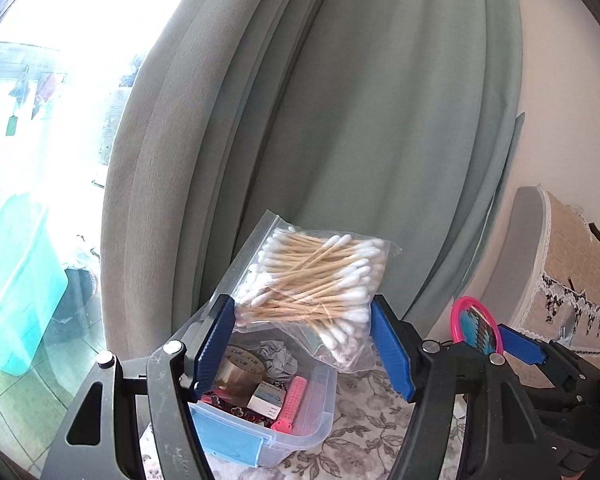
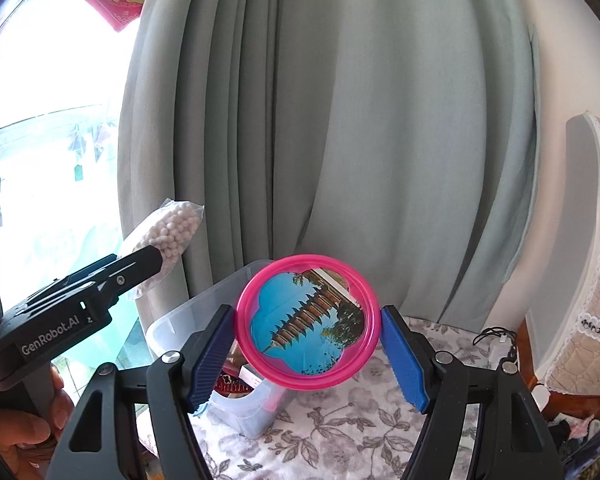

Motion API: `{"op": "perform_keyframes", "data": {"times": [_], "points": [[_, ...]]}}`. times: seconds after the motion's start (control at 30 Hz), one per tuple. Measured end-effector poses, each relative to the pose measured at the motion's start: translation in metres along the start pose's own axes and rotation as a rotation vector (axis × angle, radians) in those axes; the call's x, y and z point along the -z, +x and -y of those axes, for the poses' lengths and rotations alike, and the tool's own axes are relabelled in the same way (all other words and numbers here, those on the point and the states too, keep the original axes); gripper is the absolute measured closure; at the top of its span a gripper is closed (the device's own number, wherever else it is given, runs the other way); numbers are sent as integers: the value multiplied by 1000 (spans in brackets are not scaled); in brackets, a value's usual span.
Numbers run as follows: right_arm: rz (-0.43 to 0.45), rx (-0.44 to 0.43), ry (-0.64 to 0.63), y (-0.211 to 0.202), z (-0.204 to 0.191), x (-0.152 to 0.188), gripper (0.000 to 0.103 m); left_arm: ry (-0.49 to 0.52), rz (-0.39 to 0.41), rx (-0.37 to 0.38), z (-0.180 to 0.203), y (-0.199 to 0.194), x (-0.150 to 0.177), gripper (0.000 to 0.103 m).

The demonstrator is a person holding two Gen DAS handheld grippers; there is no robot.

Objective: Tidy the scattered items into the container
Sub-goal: 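Lift and carry the swab bag and pink mirror over the clear box with both tools, then open both tools to drop the swab bag and mirror into the box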

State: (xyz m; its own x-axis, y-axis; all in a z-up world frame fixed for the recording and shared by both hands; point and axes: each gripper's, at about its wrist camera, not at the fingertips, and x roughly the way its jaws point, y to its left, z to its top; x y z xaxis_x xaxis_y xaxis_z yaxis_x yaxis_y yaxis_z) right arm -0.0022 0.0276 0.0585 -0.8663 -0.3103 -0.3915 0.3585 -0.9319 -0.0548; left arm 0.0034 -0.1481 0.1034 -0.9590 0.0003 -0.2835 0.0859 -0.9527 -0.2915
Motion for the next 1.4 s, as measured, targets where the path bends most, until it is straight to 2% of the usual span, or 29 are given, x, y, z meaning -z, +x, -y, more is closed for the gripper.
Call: {"op": "perform_keyframes", "data": {"times": [0.3,0.7,1.1,1.4], "points": [[-108,-52,-56,49,-27,14,27,-66,-68,-47,-40,28,15,34],[-244,-110,-103,111,-48,43,27,-103,-171,-77,-75,74,36,34],[-325,-151,-112,161,-52,54,27,-107,-233,-86,-90,109,44,34],[-320,-160,-121,168,-54,49,27,-92,-234,-79,-90,122,36,34]]}}
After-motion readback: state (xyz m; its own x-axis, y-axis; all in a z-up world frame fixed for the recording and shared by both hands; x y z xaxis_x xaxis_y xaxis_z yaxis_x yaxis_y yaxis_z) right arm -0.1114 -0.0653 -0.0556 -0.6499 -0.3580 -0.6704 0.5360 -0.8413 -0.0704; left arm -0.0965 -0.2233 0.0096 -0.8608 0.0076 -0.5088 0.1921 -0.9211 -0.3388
